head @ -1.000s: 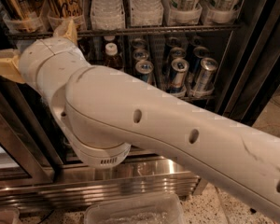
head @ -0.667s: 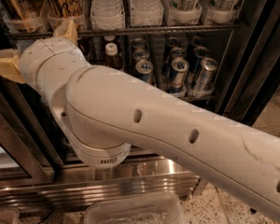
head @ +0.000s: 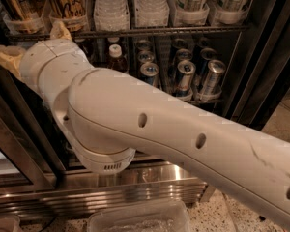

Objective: Pick orange can from top shelf of fridge

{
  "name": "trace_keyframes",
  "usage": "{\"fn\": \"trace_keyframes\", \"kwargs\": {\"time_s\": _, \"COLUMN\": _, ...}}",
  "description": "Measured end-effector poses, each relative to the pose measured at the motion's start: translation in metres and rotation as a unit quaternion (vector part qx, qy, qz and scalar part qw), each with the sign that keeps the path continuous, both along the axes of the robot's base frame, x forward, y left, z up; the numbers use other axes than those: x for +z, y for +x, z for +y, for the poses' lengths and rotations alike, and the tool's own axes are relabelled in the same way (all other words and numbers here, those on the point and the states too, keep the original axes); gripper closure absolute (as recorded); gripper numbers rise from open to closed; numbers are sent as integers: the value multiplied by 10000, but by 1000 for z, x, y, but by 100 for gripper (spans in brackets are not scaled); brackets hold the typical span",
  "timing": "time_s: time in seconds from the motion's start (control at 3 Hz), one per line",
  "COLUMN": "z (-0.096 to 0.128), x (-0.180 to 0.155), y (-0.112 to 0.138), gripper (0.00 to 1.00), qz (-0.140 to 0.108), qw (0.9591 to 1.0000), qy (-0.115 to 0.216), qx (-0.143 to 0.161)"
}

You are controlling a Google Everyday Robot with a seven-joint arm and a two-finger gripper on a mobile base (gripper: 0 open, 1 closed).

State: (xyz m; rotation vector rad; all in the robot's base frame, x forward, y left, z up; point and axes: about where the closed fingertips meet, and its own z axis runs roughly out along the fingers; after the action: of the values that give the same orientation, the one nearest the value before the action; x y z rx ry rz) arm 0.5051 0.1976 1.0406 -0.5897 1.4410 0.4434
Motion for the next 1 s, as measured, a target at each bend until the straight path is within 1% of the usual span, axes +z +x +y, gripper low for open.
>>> {"fn": "trace_keyframes", "kwargs": {"time_s": 0.33, "z": 0, "x": 0, "y": 0, "gripper": 48, "qz": 0, "qw": 10000, "qy": 0, "qx": 0}}
{"fn": "trace_keyframes", "kwargs": {"time_s": 0.67, "z": 0, "x": 0, "y": 0, "gripper": 46, "qz": 0, "qw": 10000, "qy": 0, "qx": 0}}
{"fn": "trace_keyframes", "kwargs": {"time_s": 1.0, "z": 0, "x": 0, "y": 0, "gripper": 33, "qz": 0, "qw": 10000, "qy": 0, "qx": 0}}
